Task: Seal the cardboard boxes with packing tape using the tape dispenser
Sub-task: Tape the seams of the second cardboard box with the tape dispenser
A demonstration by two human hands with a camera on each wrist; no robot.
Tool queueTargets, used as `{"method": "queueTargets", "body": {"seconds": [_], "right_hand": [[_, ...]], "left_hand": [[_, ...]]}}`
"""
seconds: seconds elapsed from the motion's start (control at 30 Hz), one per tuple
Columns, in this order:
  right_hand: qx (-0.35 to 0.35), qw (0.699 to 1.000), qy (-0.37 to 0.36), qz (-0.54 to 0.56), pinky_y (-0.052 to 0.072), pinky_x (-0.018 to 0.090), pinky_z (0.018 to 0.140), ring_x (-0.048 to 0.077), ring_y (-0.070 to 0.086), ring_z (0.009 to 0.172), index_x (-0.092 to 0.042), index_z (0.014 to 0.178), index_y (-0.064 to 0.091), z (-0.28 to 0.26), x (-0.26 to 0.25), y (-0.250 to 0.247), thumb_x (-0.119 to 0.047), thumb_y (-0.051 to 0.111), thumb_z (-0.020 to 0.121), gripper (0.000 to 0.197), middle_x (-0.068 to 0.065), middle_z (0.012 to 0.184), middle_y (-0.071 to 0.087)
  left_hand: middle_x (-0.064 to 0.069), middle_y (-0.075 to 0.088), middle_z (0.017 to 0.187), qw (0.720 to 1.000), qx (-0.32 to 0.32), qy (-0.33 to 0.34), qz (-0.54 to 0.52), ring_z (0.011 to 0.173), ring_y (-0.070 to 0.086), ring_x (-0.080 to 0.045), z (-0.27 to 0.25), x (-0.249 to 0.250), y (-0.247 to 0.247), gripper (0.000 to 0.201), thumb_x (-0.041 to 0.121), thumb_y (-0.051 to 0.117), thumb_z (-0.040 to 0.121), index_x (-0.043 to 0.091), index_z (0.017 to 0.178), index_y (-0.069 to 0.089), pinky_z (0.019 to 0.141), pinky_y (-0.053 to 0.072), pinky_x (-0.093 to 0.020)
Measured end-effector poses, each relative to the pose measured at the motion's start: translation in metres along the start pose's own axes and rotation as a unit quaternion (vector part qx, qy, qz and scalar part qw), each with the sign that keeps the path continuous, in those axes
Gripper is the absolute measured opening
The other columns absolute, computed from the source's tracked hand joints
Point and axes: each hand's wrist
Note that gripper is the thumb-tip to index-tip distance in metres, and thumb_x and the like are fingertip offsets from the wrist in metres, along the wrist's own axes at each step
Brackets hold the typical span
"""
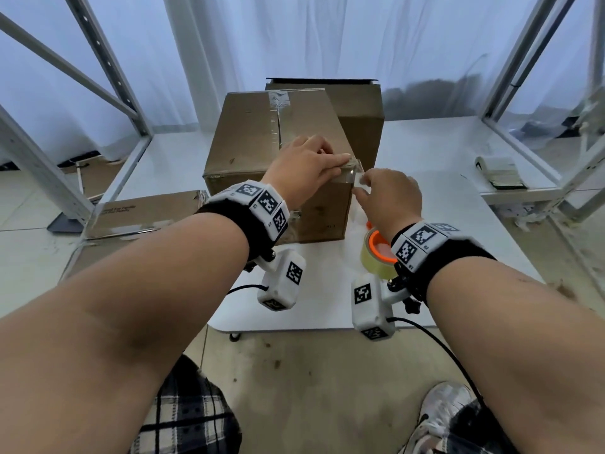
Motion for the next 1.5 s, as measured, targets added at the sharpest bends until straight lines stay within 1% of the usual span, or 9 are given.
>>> {"method": "queueTargets", "body": {"seconds": [0.1,0.33,0.47,0.6,0.8,1.03,1.2,1.4,1.5], "right_hand": [[0.026,0.997,0.014,-0.075,0.040,0.034,0.081,0.027,0.060,0.089,-0.012,0.104,0.068,0.000,0.008,-0.005,-0.025,0.045,0.100,0.027,0.008,0.095,0.068],[0.025,0.981,-0.043,-0.187,0.033,0.040,0.092,0.030,0.055,0.102,-0.011,0.100,0.066,-0.003,0.019,-0.011,-0.021,0.050,0.096,0.019,0.009,0.100,0.068],[0.035,0.992,-0.007,-0.120,0.033,0.038,0.089,0.029,0.056,0.101,-0.013,0.101,0.065,-0.004,0.014,0.002,-0.018,0.044,0.099,0.021,0.007,0.099,0.068],[0.015,0.999,0.016,-0.027,0.038,0.035,0.085,0.029,0.056,0.098,-0.013,0.110,0.067,-0.006,0.005,0.016,-0.024,0.039,0.102,0.032,0.011,0.100,0.068],[-0.011,0.984,0.045,0.171,0.049,0.031,0.079,0.028,0.063,0.090,-0.015,0.115,0.070,-0.006,0.006,0.022,-0.026,0.047,0.099,0.030,0.011,0.100,0.072],[-0.021,0.982,0.047,0.183,0.052,0.035,0.080,0.026,0.063,0.088,-0.016,0.115,0.070,-0.007,0.005,0.018,-0.024,0.049,0.097,0.029,0.010,0.100,0.072],[-0.013,0.981,0.070,0.180,0.048,0.029,0.079,0.024,0.064,0.094,-0.016,0.115,0.070,-0.006,0.007,0.015,-0.024,0.051,0.096,0.028,0.006,0.107,0.071],[-0.016,0.981,0.046,0.189,0.051,0.030,0.074,0.025,0.062,0.079,-0.013,0.107,0.073,-0.005,0.001,0.021,-0.023,0.052,0.096,0.026,0.010,0.092,0.072],[-0.028,0.978,0.034,0.205,0.043,0.026,0.066,0.023,0.058,0.069,-0.009,0.099,0.074,-0.007,0.003,0.022,-0.019,0.051,0.095,0.025,0.010,0.080,0.069]], "left_hand": [[-0.001,0.050,0.126,1.000,0.006,0.004,0.001,0.116,0.041,-0.022,0.001,-0.001,0.001,0.038,0.037,0.042,0.099,0.035,0.137,0.049,0.099,0.032,-0.035],[-0.001,0.050,0.126,1.000,0.017,0.006,0.014,0.117,0.041,-0.023,0.001,0.003,0.003,0.039,0.038,0.042,0.099,0.034,0.137,0.048,0.099,0.031,-0.035],[-0.001,0.051,0.126,1.000,0.024,-0.003,0.001,0.116,0.041,-0.023,0.001,0.003,0.004,0.038,0.037,0.042,0.099,0.033,0.136,0.049,0.099,0.029,-0.034],[-0.001,0.052,0.124,1.000,0.027,-0.002,-0.001,0.115,0.042,-0.023,0.000,0.003,0.004,0.038,0.037,0.043,0.099,0.032,0.136,0.051,0.098,0.031,-0.035],[-0.001,0.053,0.123,0.999,0.031,0.001,-0.009,0.115,0.043,-0.023,0.000,0.002,0.005,0.037,0.036,0.044,0.099,0.032,0.134,0.052,0.097,0.032,-0.035],[-0.001,0.053,0.122,1.000,0.030,0.000,-0.007,0.115,0.043,-0.024,0.000,0.002,0.005,0.036,0.036,0.044,0.099,0.033,0.134,0.053,0.099,0.034,-0.038],[-0.001,0.052,0.124,1.000,0.026,-0.003,0.001,0.116,0.042,-0.023,0.000,0.003,0.005,0.037,0.035,0.043,0.099,0.033,0.136,0.050,0.099,0.032,-0.036],[0.000,0.052,0.124,1.000,0.028,-0.003,-0.003,0.115,0.042,-0.023,0.000,0.003,0.005,0.037,0.036,0.043,0.099,0.033,0.135,0.051,0.099,0.031,-0.035],[0.001,0.052,0.122,0.999,0.034,-0.013,-0.001,0.114,0.043,-0.022,0.000,0.005,0.006,0.037,0.038,0.044,0.098,0.032,0.134,0.053,0.099,0.030,-0.036]]}}
Point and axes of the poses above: each hand's wrist, its own z-axis towards the middle knuckle, its own y-axis out of the palm, x = y × z
